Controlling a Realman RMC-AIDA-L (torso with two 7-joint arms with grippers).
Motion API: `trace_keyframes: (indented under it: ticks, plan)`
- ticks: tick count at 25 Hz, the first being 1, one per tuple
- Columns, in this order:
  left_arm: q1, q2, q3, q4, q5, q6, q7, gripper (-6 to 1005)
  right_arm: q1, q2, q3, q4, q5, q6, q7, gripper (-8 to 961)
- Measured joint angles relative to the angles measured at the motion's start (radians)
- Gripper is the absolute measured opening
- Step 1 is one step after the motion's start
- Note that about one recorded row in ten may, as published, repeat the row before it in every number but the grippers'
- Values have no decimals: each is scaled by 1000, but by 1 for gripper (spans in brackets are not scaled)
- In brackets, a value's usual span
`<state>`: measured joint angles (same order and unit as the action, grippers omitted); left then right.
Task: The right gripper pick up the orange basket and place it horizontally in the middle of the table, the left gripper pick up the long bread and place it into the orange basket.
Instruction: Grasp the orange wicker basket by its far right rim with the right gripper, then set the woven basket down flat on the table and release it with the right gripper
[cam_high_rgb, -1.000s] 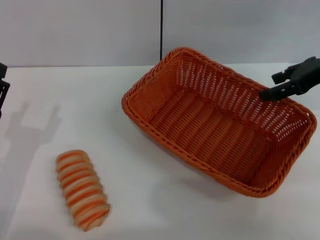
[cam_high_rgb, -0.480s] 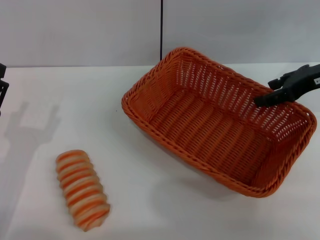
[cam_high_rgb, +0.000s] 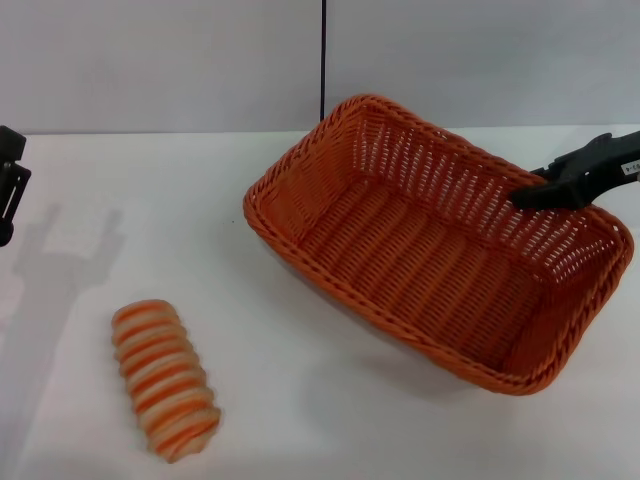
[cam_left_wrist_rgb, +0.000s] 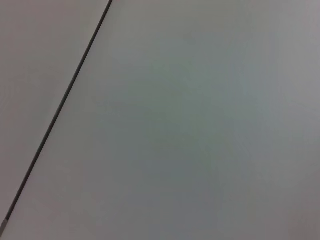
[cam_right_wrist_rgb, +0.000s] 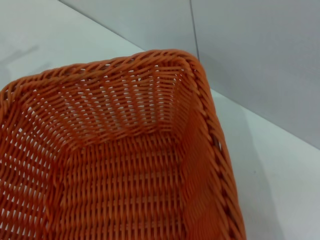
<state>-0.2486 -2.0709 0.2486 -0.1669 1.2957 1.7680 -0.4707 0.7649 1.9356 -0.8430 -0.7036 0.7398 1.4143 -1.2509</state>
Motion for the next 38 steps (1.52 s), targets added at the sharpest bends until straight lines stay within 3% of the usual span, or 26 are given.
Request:
trace_keyframes:
  ticks: [13,18,27,35,38]
  plan:
    - [1,-1,0,0,1,-6,0,795,-13,3,44,-5,17,6,-34,189]
    - [2,-2,-1,0,-1,-9,0,793,-39,2,89,-35,94,81,-107,167]
    - [7,2,-12,0,-8,-9,-2,791,-148,-7,114,-221,321,244,-146,166]
    - [1,2,-23,2,-9,-15,-2,788,-201,-29,181,-255,481,350,-179,165]
    - [-4,2,-26,3,-9,-21,-2,787,-212,-49,189,-255,556,410,-186,165]
